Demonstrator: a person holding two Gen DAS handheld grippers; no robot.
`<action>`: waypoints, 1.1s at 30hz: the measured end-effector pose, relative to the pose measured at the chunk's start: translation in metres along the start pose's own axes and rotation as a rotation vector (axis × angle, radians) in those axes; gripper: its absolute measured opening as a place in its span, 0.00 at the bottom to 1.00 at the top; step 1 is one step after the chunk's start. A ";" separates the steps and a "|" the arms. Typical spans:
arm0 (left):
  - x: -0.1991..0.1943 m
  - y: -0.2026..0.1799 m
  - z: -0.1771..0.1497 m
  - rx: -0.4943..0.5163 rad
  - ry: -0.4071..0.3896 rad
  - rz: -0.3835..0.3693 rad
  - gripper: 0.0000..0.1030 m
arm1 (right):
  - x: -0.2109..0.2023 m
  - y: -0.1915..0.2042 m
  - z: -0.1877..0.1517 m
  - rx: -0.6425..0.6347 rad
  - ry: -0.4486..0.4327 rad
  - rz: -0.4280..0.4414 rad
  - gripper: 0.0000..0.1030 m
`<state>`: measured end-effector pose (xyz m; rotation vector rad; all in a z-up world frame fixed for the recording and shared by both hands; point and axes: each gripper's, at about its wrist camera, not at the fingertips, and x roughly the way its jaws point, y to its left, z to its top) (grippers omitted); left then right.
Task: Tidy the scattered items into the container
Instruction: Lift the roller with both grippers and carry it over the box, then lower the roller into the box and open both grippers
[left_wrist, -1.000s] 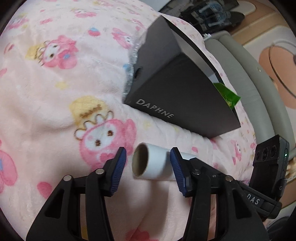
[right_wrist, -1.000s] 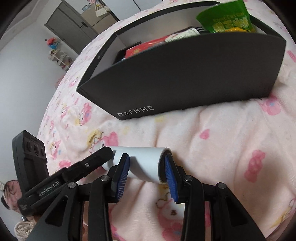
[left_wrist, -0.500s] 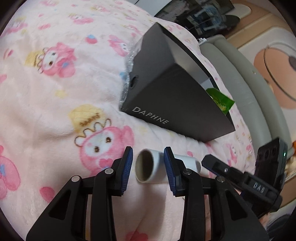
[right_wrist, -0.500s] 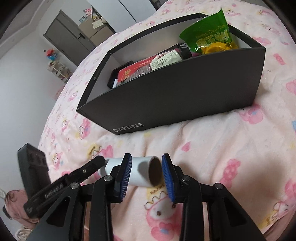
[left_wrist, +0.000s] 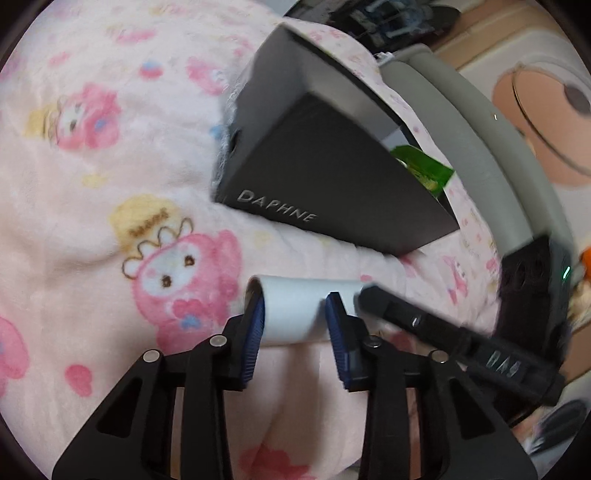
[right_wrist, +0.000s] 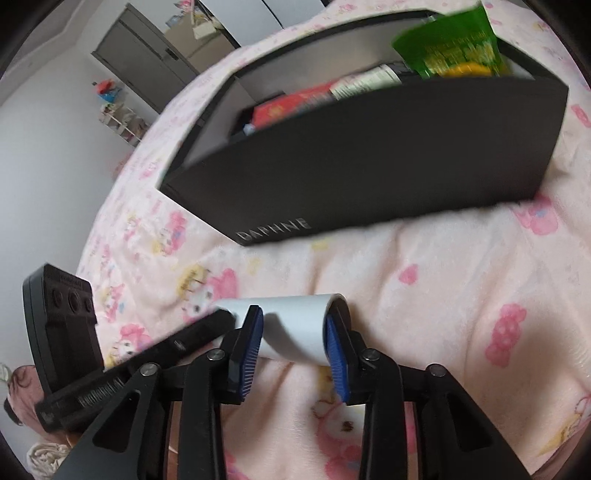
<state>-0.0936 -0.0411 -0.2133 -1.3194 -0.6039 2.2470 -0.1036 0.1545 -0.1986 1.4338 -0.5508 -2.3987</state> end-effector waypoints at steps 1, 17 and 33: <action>-0.005 -0.004 0.002 0.007 -0.015 -0.003 0.35 | -0.004 0.004 0.003 -0.011 -0.012 -0.001 0.27; -0.003 -0.105 0.101 0.173 -0.067 0.037 0.34 | -0.080 -0.011 0.089 -0.106 -0.252 0.077 0.27; 0.108 -0.125 0.177 0.195 0.033 0.347 0.34 | -0.046 -0.065 0.186 -0.177 -0.282 -0.050 0.27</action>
